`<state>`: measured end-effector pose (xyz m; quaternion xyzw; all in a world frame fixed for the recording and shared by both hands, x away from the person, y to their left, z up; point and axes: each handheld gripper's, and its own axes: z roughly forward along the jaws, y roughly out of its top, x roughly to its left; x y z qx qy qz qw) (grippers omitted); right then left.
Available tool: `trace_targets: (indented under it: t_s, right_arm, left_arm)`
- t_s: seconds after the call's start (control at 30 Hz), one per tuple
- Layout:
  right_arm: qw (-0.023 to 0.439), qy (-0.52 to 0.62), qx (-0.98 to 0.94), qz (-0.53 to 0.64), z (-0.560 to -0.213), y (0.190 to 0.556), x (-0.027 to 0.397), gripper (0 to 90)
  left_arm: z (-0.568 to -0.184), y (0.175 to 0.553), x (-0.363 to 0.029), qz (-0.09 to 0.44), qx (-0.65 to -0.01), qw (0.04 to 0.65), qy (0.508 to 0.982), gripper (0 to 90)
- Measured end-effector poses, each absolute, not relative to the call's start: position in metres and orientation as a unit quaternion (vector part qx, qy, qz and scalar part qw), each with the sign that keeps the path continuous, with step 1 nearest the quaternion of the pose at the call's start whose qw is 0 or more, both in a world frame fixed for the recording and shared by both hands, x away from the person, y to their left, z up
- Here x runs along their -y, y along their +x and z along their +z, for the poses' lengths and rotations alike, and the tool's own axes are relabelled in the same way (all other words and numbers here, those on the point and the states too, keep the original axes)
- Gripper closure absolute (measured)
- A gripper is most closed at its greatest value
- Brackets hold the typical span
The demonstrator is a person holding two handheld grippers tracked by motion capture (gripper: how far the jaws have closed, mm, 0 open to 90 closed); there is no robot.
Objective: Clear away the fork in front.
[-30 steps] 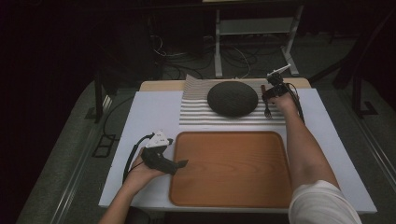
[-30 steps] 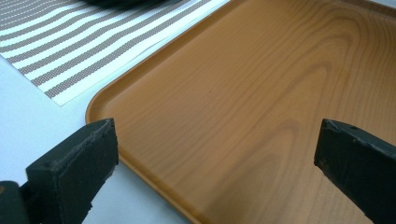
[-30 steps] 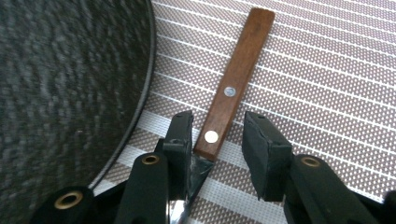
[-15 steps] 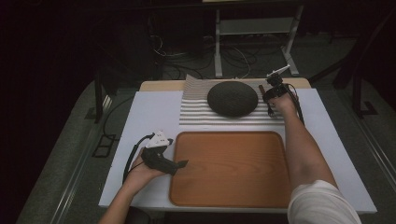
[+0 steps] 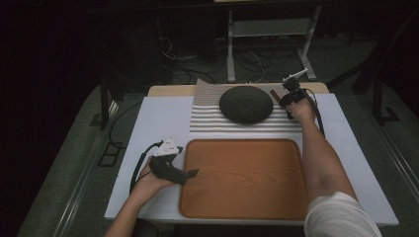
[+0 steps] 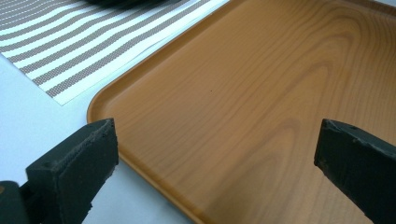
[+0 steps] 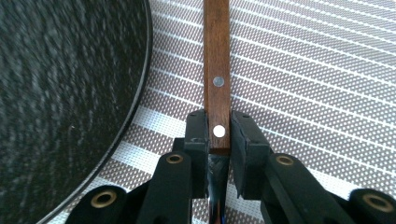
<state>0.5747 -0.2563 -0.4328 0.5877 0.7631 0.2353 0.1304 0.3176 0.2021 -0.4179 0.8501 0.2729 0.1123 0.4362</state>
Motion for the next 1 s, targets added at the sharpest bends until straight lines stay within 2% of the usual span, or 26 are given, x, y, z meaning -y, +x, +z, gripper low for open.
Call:
trace_targets:
  t_s: [0.57, 0.7, 1.0]
  right_arm:
    - [0.139, 0.563, -0.764, 0.281, -0.389, 0.554, 0.271, 76.8]
    - [0.136, 0.552, -0.765, 0.302, -0.37, 0.541, 0.272, 76.8]
    - [0.123, 0.526, -0.768, 0.344, -0.351, 0.505, 0.272, 76.8]
  left_arm:
    - [-0.418, 0.318, -0.202, 0.113, -0.275, 0.436, 0.85, 0.0]
    - [-0.418, 0.318, -0.202, 0.112, -0.275, 0.438, 0.849, 0.0]
    - [-0.416, 0.318, -0.203, 0.111, -0.278, 0.442, 0.845, 0.0]
